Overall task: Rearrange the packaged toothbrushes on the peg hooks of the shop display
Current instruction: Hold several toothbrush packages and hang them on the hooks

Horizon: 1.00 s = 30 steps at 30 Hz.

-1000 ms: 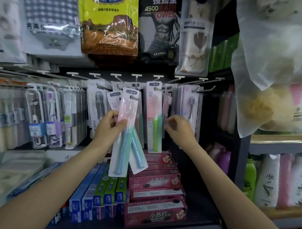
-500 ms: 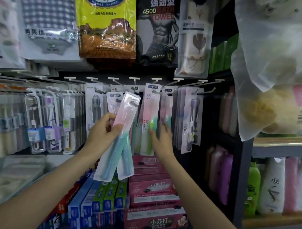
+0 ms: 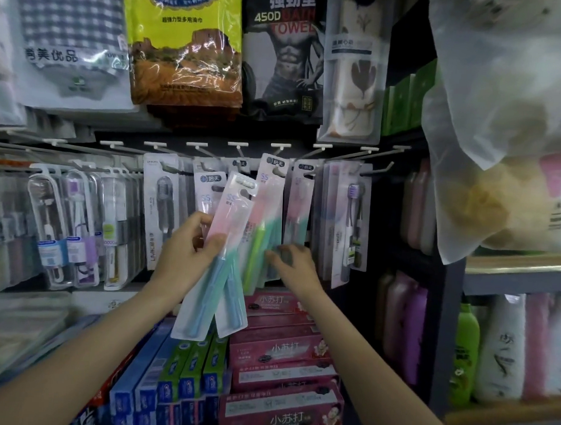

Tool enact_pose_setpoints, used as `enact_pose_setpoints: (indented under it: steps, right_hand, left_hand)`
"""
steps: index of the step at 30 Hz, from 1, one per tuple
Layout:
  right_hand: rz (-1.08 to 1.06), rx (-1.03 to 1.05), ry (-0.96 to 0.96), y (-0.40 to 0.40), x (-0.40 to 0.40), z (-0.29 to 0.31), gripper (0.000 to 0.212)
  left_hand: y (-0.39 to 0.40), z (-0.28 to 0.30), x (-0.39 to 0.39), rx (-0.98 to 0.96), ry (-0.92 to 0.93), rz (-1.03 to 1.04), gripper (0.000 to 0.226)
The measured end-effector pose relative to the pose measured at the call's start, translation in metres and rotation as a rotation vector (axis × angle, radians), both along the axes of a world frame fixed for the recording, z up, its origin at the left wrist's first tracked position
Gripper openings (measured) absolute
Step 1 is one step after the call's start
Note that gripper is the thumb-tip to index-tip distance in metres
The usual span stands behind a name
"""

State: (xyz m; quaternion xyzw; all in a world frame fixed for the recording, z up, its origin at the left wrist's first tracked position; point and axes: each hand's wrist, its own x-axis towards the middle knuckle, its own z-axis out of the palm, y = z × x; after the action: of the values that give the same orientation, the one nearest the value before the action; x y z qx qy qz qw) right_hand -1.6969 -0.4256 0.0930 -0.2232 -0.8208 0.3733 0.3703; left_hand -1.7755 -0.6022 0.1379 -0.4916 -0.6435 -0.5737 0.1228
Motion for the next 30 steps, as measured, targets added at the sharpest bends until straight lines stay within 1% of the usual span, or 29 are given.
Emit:
enact_pose_setpoints:
  steps: [2,4,5,6,7,9,11,12,13,15,16,17,18,19,21,22,23,24,26,28,30]
  right_hand:
    - [-0.051,0.018,0.122,-0.003,0.009,-0.001,0.038]
    - [-0.082,0.091,0.289,-0.008,0.021,0.008,0.023]
    - [-0.034,0.101,0.361,-0.013,0.028,0.016,0.017]
    - [0.051,0.073,0.406,-0.018,0.035,0.026,0.016]
    - [0.148,0.008,0.426,-0.022,0.04,0.035,0.018]
    - [0.283,-0.083,0.381,-0.03,0.047,0.046,0.026]
    - [0.266,-0.092,0.323,-0.039,0.053,0.053,0.029]
    - [0.264,-0.121,0.339,-0.04,0.055,0.054,0.029]
    - [0.296,-0.199,0.383,-0.038,0.057,0.056,0.03]
    - [0.382,-0.448,0.523,-0.029,0.065,0.06,0.032]
    - [0.391,-0.557,0.599,-0.021,0.07,0.062,0.033]
    - [0.364,-0.611,0.633,-0.012,0.074,0.065,0.033]
    - [0.295,-0.59,0.599,-0.004,0.077,0.067,0.034]
    - [0.193,-0.505,0.491,0.002,0.078,0.07,0.036]
    - [-0.039,-0.17,0.121,0.006,0.075,0.074,0.042]
    - [-0.125,0.003,-0.031,0.007,0.072,0.077,0.046]
    - [-0.182,0.147,-0.124,0.007,0.067,0.082,0.05]
    - [-0.205,0.244,-0.156,0.006,0.063,0.087,0.052]
    - [-0.235,0.338,-0.131,0.002,0.052,0.098,0.051]
    - [-0.297,0.356,-0.072,0.004,0.04,0.107,0.05]
    - [-0.34,0.278,0.001,0.011,0.028,0.111,0.052]
  left_hand:
    - [0.002,-0.002,0.003,-0.014,-0.017,-0.038,0.012]
    - [0.005,-0.002,0.008,-0.026,-0.057,-0.087,0.013]
    - [0.008,-0.001,0.011,-0.029,-0.079,-0.11,0.014]
    - [0.011,0.0,0.014,-0.031,-0.097,-0.128,0.014]
    - [0.015,0.002,0.018,-0.037,-0.106,-0.144,0.013]
    - [0.023,0.004,0.027,-0.057,-0.11,-0.183,0.01]
    - [0.03,0.006,0.035,-0.082,-0.081,-0.205,0.01]
    - [0.033,0.007,0.037,-0.092,-0.068,-0.217,0.012]
    - [0.034,0.008,0.039,-0.101,-0.065,-0.226,0.013]
    - [0.034,0.01,0.037,-0.081,-0.077,-0.198,0.011]
    - [0.032,0.011,0.033,-0.057,-0.084,-0.167,0.01]
    - [0.03,0.012,0.029,-0.036,-0.082,-0.132,0.01]
    - [0.027,0.013,0.024,-0.029,-0.057,-0.097,0.013]
    - [0.023,0.013,0.02,-0.043,-0.017,-0.064,0.017]
    - [0.016,0.015,0.016,-0.095,0.058,-0.031,0.024]
    - [0.014,0.016,0.015,-0.115,0.088,-0.022,0.027]
    - [0.012,0.017,0.015,-0.128,0.119,-0.008,0.03]
    - [0.01,0.018,0.014,-0.138,0.15,0.01,0.031]
    - [0.008,0.019,0.014,-0.155,0.194,0.04,0.028]
    - [0.005,0.021,0.014,-0.152,0.2,0.036,0.024]
    - [0.003,0.021,0.013,-0.145,0.201,0.035,0.025]
